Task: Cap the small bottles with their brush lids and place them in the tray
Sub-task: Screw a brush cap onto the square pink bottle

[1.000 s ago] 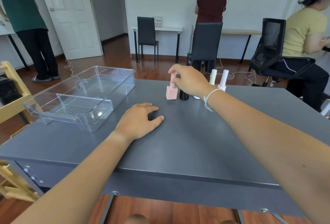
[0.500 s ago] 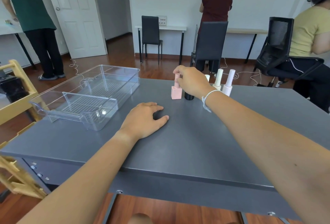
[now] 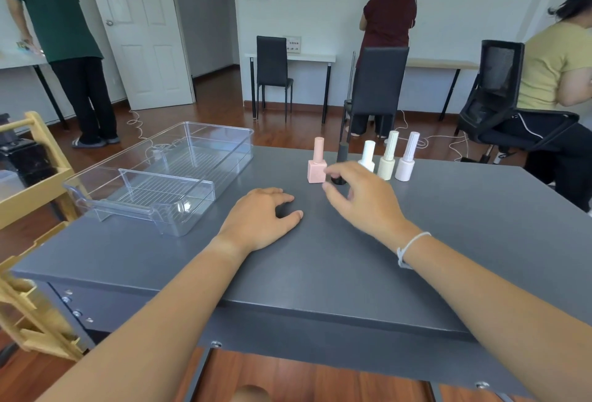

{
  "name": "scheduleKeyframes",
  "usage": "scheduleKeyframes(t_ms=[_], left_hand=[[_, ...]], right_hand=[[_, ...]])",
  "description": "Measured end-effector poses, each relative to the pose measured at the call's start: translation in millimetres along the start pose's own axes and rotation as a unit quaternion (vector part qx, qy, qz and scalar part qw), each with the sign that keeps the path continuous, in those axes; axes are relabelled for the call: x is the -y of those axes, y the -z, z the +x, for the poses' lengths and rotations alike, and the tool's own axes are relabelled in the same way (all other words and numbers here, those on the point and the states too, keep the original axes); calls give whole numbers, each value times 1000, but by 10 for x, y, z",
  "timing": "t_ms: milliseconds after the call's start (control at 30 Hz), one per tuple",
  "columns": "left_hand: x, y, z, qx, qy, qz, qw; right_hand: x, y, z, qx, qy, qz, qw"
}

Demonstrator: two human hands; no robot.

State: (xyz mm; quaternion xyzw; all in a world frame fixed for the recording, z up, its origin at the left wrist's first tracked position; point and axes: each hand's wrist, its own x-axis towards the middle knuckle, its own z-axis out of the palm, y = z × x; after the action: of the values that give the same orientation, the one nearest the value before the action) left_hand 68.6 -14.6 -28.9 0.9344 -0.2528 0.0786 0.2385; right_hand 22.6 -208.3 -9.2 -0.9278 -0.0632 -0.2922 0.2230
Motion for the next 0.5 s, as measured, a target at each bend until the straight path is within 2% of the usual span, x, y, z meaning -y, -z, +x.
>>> scheduleKeyframes(t_ms=[233,367,500], left_hand=[[-29,31,-31,14,20,9,1000],[-92,92,-87,-3,24,29,999],[-169,233,-147,-75,-11,91,993]], right_hand=[[-245,135,-221,188,-100,-67,975],[-258,141,-234,211,-118,-84,967],[-252,136,-232,206,-117,-86,968]])
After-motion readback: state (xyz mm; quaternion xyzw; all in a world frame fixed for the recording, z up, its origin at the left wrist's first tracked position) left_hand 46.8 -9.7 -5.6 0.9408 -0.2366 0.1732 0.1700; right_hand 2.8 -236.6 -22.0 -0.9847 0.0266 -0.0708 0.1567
